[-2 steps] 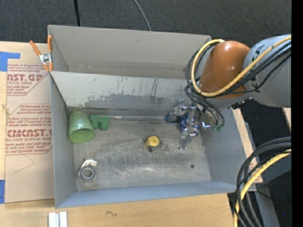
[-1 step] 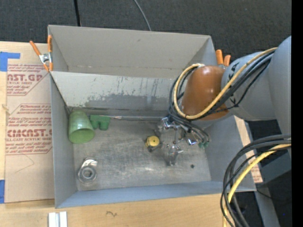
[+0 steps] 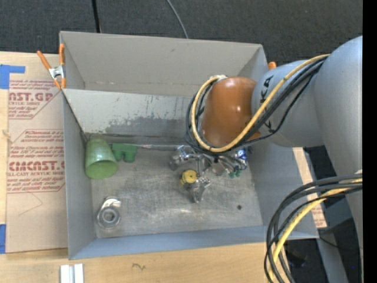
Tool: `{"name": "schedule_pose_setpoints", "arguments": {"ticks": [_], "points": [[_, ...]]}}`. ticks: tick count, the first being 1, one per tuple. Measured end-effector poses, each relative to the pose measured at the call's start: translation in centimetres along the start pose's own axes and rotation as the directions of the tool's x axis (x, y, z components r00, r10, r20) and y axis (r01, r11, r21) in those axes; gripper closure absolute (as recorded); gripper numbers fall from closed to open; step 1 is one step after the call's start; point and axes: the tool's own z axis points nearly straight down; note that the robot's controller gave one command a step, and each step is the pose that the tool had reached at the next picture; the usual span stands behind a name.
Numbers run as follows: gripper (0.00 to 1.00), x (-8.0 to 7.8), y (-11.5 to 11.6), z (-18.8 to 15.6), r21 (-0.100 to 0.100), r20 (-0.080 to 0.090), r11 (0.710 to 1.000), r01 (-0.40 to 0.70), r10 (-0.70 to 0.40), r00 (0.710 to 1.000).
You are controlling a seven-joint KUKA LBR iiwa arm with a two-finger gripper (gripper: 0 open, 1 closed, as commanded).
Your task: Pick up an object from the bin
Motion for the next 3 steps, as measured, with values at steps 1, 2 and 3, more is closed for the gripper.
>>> {"name": "schedule_pose_setpoints", "arguments": {"ticks": [1, 2, 3], "points": [[1.0, 0.0, -0.1, -0.2, 0.0, -0.003, 1.0, -0.001, 0.001, 1.0], [1.0, 0.0, 4.1, -12.2, 0.001, 0.002, 0.984, 0.18, -0.18, 0.984], [0.0, 0.1, 4.0, -11.9, -0.002, -0.003, 0.984, 0.179, -0.179, 0.984]]}}
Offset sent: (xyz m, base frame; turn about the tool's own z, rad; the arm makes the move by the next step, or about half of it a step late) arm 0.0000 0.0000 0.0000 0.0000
